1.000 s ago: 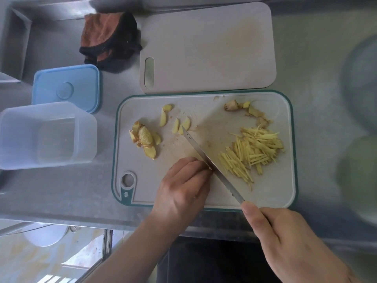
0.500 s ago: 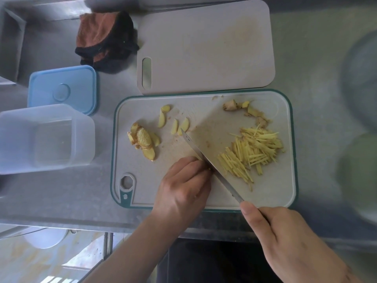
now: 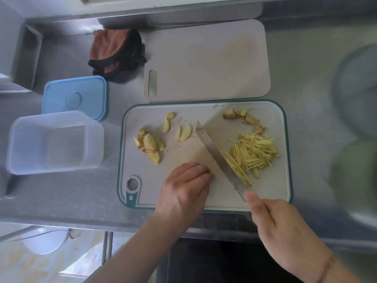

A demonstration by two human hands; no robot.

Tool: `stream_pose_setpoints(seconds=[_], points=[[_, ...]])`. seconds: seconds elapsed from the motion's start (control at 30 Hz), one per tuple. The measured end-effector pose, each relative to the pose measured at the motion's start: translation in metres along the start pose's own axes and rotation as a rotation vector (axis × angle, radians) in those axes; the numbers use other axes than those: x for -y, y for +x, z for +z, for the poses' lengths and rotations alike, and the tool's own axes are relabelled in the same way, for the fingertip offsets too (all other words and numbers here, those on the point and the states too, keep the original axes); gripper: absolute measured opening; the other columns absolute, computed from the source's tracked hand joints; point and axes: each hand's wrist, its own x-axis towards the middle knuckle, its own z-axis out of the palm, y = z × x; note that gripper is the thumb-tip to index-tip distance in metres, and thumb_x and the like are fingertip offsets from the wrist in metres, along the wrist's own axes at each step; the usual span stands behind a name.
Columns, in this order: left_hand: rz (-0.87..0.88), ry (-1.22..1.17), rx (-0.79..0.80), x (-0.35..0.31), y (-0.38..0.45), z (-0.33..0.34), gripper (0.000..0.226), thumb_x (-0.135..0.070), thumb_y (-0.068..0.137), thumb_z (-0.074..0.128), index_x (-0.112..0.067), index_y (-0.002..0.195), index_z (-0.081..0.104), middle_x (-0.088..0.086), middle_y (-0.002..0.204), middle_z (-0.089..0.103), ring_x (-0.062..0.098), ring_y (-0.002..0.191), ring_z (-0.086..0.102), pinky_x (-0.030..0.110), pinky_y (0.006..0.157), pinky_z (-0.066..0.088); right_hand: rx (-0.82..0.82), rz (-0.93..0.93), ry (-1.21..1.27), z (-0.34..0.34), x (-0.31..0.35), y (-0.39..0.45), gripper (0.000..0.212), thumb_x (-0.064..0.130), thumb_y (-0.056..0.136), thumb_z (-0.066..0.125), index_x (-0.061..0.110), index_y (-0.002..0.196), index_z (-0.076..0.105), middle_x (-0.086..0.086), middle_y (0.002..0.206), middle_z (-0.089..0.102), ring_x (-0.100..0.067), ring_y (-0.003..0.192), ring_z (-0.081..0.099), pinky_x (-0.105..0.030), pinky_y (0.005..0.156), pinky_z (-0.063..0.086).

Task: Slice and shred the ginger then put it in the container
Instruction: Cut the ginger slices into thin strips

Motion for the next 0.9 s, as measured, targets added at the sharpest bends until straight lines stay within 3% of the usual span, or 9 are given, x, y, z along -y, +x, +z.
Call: stream_pose_setpoints(seconds=[0.1, 0.23, 0.43, 0.6, 0.7, 0.8, 0.83, 0.9], points=[[-0.074, -0.017, -0.01, -0.002, -0.003, -0.007, 0.008, 0.001, 0.081, 0.076, -0.001, 0.087, 0.08, 0.007, 0.092, 0.076, 0.018, 0.088, 0.07, 0.028, 0.083, 0.058, 0.033, -0.026, 0.038, 0.005, -0.009, -0.006, 0.073, 0.081, 0.078, 0.015, 0.016, 0.046, 0.03, 0.002, 0.038, 0.033, -0.01, 0.038, 0.034, -0.025, 0.048, 0.028], [-0.236, 0.028, -0.01, -0.001, -0.007, -0.026, 0.01, -0.005, 0.08, 0.073, -0.004, 0.088, 0.08, 0.005, 0.091, 0.076, 0.016, 0.083, 0.071, 0.024, 0.083, 0.057, 0.127, -0.063, 0.057, 0.011, -0.005, -0.012, 0.069, 0.077, 0.079, 0.017, 0.02, 0.047, 0.038, 0.004, 0.04, 0.037, -0.008, 0.042, 0.035, -0.023, 0.05, 0.03], [-0.254, 0.053, 0.044, -0.002, -0.007, -0.035, 0.015, 0.004, 0.075, 0.084, -0.005, 0.087, 0.081, 0.004, 0.091, 0.076, 0.016, 0.081, 0.072, 0.028, 0.079, 0.059, 0.144, -0.023, 0.05, 0.003, -0.017, -0.008, 0.075, 0.084, 0.076, 0.017, 0.017, 0.045, 0.033, 0.004, 0.04, 0.031, -0.008, 0.042, 0.029, -0.026, 0.05, 0.028], [-0.206, 0.083, 0.064, -0.001, -0.003, -0.035, 0.018, 0.002, 0.072, 0.086, -0.008, 0.086, 0.081, 0.003, 0.09, 0.076, 0.015, 0.078, 0.072, 0.032, 0.073, 0.062, 0.036, 0.109, 0.163, -0.03, -0.028, 0.0, 0.065, 0.079, 0.069, 0.025, 0.018, 0.049, 0.031, 0.005, 0.042, 0.031, -0.008, 0.036, 0.027, -0.027, 0.047, 0.023], [-0.178, 0.074, -0.047, -0.007, 0.005, -0.037, 0.015, 0.005, 0.078, 0.079, -0.006, 0.088, 0.079, 0.004, 0.091, 0.075, 0.015, 0.082, 0.071, 0.031, 0.073, 0.062, 0.049, 0.08, 0.117, -0.037, -0.022, 0.001, 0.066, 0.081, 0.067, 0.023, 0.018, 0.051, 0.033, 0.004, 0.042, 0.034, -0.008, 0.037, 0.031, -0.027, 0.046, 0.027], [-0.023, -0.032, -0.24, -0.027, 0.024, -0.048, 0.021, 0.011, 0.079, 0.067, -0.005, 0.09, 0.075, 0.008, 0.09, 0.07, 0.019, 0.087, 0.065, 0.025, 0.082, 0.054, 0.091, -0.041, -0.09, -0.041, -0.009, -0.007, 0.062, 0.075, 0.074, 0.02, 0.02, 0.051, 0.034, 0.004, 0.044, 0.036, -0.008, 0.041, 0.034, -0.024, 0.049, 0.029], [0.064, -0.073, -0.239, -0.035, 0.031, -0.052, 0.024, 0.012, 0.079, 0.063, -0.006, 0.091, 0.073, 0.008, 0.09, 0.068, 0.021, 0.088, 0.064, 0.026, 0.083, 0.052, 0.099, -0.079, -0.186, -0.043, -0.006, -0.012, 0.059, 0.073, 0.077, 0.017, 0.022, 0.055, 0.037, 0.005, 0.049, 0.039, -0.007, 0.045, 0.037, -0.023, 0.051, 0.032], [0.184, -0.111, -0.086, -0.045, 0.04, -0.058, 0.021, 0.005, 0.079, 0.06, -0.009, 0.089, 0.071, 0.005, 0.091, 0.068, 0.02, 0.089, 0.063, 0.029, 0.083, 0.05, 0.073, -0.144, -0.422, -0.046, -0.002, -0.019, 0.063, 0.075, 0.078, 0.006, 0.027, 0.07, 0.046, 0.006, 0.063, 0.05, -0.006, 0.057, 0.049, -0.023, 0.058, 0.044]])
